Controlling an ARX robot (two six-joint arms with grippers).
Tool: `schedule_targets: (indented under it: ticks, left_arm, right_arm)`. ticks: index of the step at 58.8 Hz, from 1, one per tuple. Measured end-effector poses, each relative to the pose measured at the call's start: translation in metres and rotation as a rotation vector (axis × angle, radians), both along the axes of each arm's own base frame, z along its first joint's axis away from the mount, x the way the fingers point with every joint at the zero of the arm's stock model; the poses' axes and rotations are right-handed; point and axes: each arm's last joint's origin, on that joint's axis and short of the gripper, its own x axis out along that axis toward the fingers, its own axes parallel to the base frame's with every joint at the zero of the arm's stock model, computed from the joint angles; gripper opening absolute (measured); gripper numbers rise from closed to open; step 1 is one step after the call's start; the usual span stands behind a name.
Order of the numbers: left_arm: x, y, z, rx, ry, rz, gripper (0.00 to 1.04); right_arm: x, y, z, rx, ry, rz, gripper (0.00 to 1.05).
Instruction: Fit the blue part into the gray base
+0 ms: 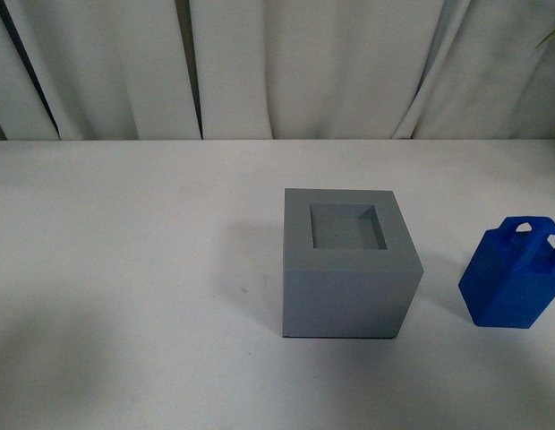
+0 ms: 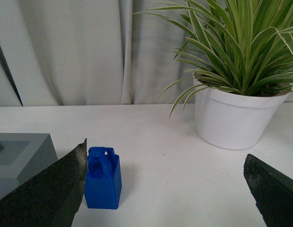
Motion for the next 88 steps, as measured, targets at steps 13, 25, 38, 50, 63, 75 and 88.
schedule_targets:
  ticks: [13, 25, 38, 50, 63, 75, 88]
  left_arm:
    - [0.0, 0.0, 0.0, 0.0, 0.0, 0.0, 0.99]
    - [0.0, 0.0, 0.0, 0.0, 0.0, 0.0, 0.99]
    - [0.0, 0.0, 0.0, 0.0, 0.0, 0.0, 0.99]
    - [0.0, 0.0, 0.0, 0.0, 0.0, 0.0, 0.99]
    - [0.0, 0.0, 0.0, 0.0, 0.0, 0.0, 0.99]
    - [0.0, 0.0, 0.0, 0.0, 0.0, 0.0, 0.99]
    - [0.0, 0.0, 0.0, 0.0, 0.0, 0.0, 0.99]
  right_arm:
    - [0.0, 0.0, 0.0, 0.0, 0.0, 0.0, 0.97]
    - [0.0, 0.0, 0.0, 0.0, 0.0, 0.0, 0.97]
    - [0.0, 0.0, 0.0, 0.0, 0.0, 0.0, 0.97]
    - [0.0, 0.0, 0.0, 0.0, 0.0, 0.0, 0.97]
    - [0.0, 0.0, 0.0, 0.0, 0.0, 0.0, 0.97]
    - [0.003, 0.001, -0.003, 0.018, 0.13, 0.002, 0.97]
    - [0.052, 0.006, 0.051, 0.012, 0.191, 0.173, 0.97]
